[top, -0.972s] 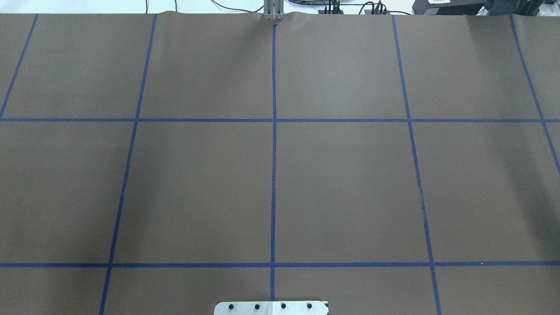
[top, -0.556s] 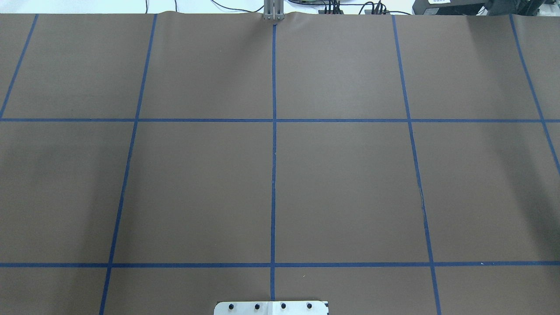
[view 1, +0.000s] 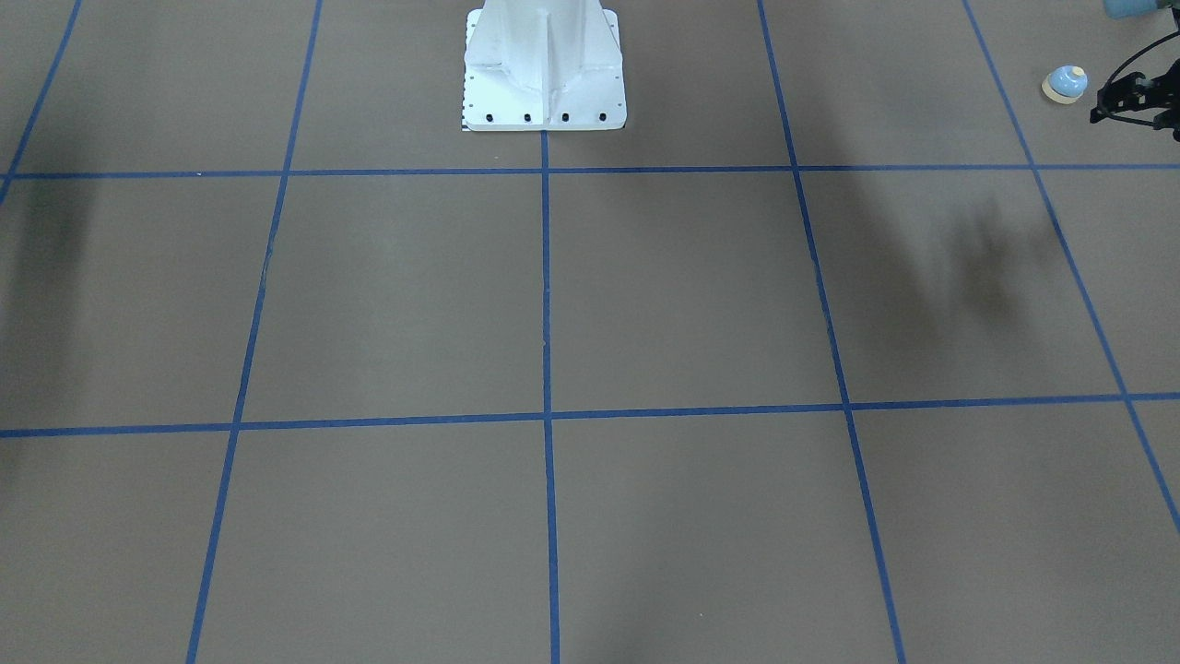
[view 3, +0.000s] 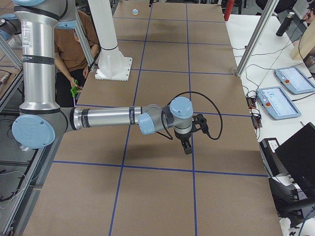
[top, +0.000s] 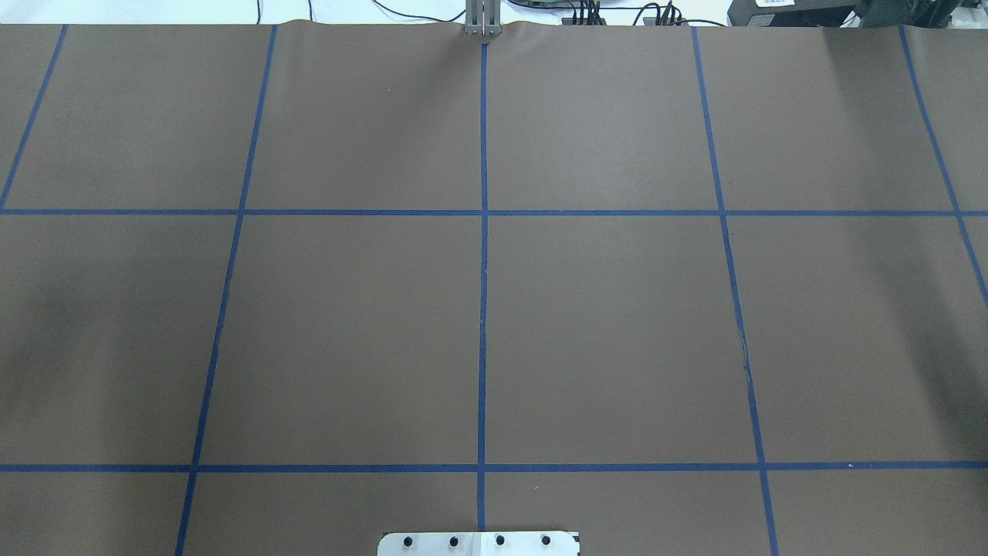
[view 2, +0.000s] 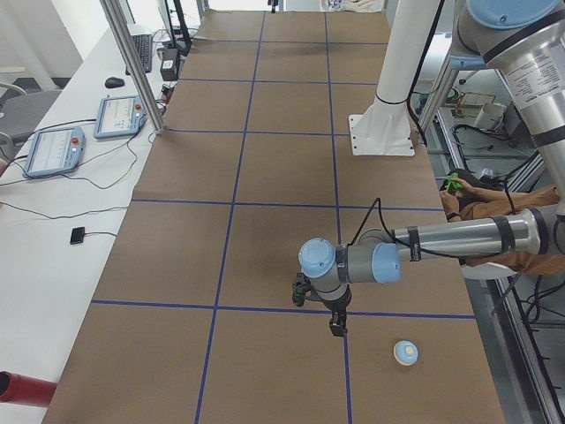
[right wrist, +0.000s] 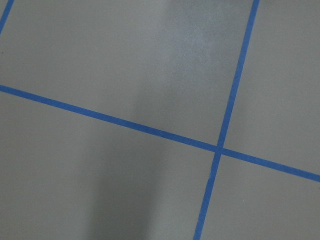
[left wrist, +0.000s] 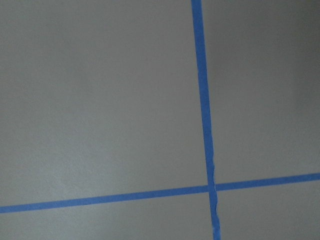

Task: Place and press bell with both arms

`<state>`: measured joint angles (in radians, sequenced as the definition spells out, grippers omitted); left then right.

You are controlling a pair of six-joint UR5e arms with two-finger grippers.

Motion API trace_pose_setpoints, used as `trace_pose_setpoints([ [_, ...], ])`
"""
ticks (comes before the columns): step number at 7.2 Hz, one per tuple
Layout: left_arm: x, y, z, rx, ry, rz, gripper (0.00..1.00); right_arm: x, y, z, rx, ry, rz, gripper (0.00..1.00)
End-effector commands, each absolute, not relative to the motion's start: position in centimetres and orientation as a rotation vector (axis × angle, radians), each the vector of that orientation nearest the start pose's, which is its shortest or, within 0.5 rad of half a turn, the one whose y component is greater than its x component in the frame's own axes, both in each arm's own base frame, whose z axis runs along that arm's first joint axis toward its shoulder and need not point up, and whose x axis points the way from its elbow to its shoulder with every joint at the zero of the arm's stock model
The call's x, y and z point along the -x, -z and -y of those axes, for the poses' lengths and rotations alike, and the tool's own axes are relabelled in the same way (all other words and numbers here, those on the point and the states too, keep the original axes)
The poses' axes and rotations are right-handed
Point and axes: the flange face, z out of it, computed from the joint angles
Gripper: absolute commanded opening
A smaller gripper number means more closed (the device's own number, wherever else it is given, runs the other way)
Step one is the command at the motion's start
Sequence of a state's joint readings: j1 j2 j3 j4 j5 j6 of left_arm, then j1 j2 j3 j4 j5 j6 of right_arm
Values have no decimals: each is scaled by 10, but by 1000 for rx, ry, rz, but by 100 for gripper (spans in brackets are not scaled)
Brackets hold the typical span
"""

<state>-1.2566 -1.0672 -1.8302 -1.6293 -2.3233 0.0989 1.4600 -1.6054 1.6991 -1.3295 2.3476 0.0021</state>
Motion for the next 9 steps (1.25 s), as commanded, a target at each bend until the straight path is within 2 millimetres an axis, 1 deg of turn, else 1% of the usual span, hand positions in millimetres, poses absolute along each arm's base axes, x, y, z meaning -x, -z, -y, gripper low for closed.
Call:
trace_pose_setpoints([
  [1,-23,-752,224,279,-420,-690,100,8,-580,507,-276,264,792,100],
  [2,-27,-756,217,290,-446,-686,100,19,-579,507,-267,283,794,100],
  [4,-40,-765,208,340,-508,-670,100,28,-580,506,-248,276,806,100],
  [6,-39,-792,194,359,-531,-667,100,34,-577,506,-248,288,815,100],
  [9,-56,-789,194,381,-533,-677,100,39,-574,504,-239,299,861,100],
])
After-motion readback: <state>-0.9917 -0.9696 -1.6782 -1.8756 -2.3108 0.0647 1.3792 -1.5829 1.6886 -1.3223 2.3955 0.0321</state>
